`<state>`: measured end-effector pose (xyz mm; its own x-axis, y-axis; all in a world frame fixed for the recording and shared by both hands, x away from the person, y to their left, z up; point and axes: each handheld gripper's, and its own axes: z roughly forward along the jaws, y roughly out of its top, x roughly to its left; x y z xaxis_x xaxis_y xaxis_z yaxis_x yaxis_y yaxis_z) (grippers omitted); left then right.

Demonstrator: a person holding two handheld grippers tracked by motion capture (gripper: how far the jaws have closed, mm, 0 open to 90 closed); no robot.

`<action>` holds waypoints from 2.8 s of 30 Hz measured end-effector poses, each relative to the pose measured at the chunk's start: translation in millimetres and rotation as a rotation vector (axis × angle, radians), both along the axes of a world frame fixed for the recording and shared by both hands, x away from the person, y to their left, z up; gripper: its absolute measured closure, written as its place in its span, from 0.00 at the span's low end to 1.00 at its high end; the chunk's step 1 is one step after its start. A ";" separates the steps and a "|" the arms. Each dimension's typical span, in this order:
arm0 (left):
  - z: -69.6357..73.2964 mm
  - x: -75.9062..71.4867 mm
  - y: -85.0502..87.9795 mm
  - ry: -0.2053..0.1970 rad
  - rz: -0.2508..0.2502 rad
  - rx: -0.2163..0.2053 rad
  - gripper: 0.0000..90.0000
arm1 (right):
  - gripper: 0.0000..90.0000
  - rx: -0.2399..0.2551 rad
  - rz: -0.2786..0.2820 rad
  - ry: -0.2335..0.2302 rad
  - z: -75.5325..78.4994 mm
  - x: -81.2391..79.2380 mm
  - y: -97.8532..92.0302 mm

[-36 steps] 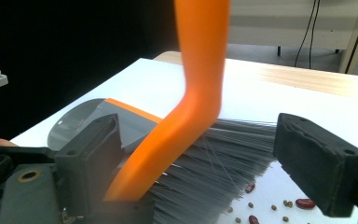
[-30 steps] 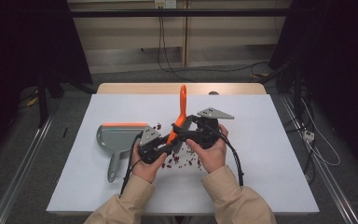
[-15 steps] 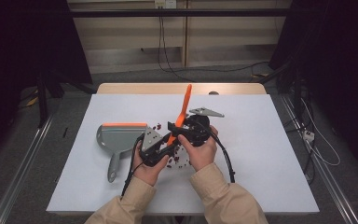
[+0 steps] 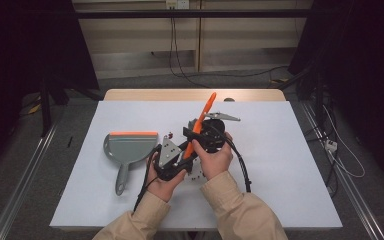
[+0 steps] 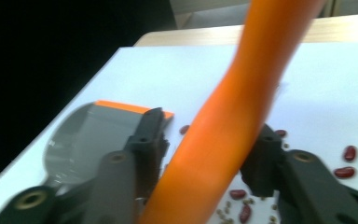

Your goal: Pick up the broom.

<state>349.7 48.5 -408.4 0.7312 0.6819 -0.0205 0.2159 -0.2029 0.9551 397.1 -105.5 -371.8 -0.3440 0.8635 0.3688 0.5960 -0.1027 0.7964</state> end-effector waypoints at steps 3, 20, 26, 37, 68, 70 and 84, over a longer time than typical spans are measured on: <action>1.1 0.7 -2.5 -0.017 -0.023 0.021 0.52 | 0.79 0.045 0.023 -0.028 3.6 -0.8 -2.4; 8.4 10.6 20.3 0.109 -0.090 -0.018 0.23 | 0.79 -0.035 0.058 -0.085 15.4 0.1 -56.9; 14.7 13.3 33.4 0.128 -0.113 -0.025 0.16 | 0.79 -0.063 0.051 -0.058 15.8 -2.2 -76.9; 25.8 15.0 68.7 0.120 -0.098 -0.024 0.14 | 0.79 -0.113 0.072 -0.023 16.4 -6.9 -104.4; 5.5 12.2 167.8 0.138 -0.019 -0.048 0.07 | 0.79 -0.283 0.088 0.149 -7.2 -8.8 -135.2; 3.5 11.3 172.1 0.140 -0.019 -0.050 0.06 | 0.79 -0.282 0.083 0.163 -13.6 -5.2 -134.7; -8.0 7.4 181.7 0.160 -0.009 -0.053 0.06 | 0.79 -0.310 0.069 0.159 -34.5 13.1 -122.7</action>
<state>357.1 230.2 -416.4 0.7215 0.6705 -0.1728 0.3649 -0.1560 0.9179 410.2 -228.1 -406.2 -0.3644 0.9197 0.1461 0.7121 0.1741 0.6802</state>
